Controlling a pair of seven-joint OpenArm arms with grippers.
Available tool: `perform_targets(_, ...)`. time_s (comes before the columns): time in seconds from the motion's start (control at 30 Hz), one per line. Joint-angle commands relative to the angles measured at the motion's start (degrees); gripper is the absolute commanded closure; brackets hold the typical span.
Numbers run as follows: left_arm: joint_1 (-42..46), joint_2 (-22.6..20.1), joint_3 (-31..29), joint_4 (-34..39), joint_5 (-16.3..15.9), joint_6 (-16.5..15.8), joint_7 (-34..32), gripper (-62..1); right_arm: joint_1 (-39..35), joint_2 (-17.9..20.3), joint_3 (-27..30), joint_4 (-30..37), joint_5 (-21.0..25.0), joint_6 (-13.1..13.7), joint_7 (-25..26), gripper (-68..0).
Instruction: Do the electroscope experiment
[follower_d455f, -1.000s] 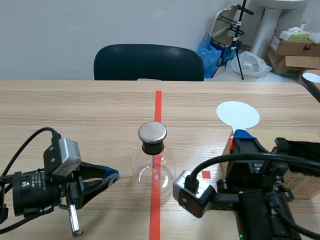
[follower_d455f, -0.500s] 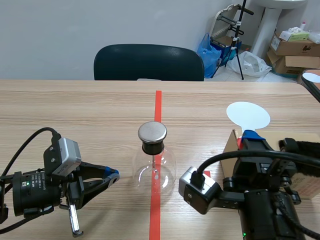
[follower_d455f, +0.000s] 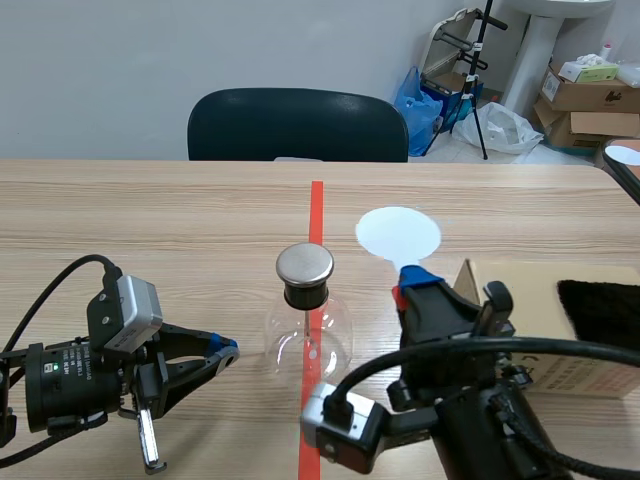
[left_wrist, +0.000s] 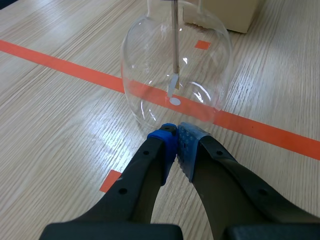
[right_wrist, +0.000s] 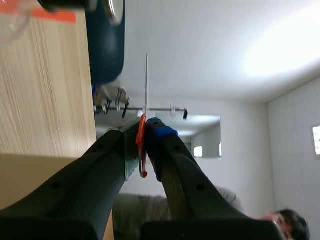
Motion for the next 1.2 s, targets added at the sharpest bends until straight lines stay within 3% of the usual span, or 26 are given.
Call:
perform_targets(0.0,-0.33,-0.04,0.04,1.03,-0.83,-0.04,-1.11,-3.2,0.81,0.44,0.35,0.76,-0.39,-0.59,1.81,-1.0)
perform_targets(0.23,-0.33,-0.04,0.04,1.03,-0.83,-0.04,-1.11,-3.2,0.81,0.44,0.35,0.76,-0.42,-0.59,11.06,-1.0)
perform_targets(0.47,-0.33,-0.04,0.04,1.03,-0.83,-0.04,-1.11,-3.2,0.81,0.44,0.35,0.76,-0.42,-0.59,15.58,-1.0)
perform_targets(1.17,-0.33,-0.04,0.04,1.03,-0.83,-0.04,-1.11,-3.2,0.81,0.44,0.35,0.76,-0.42,-0.59,15.98,-1.0)
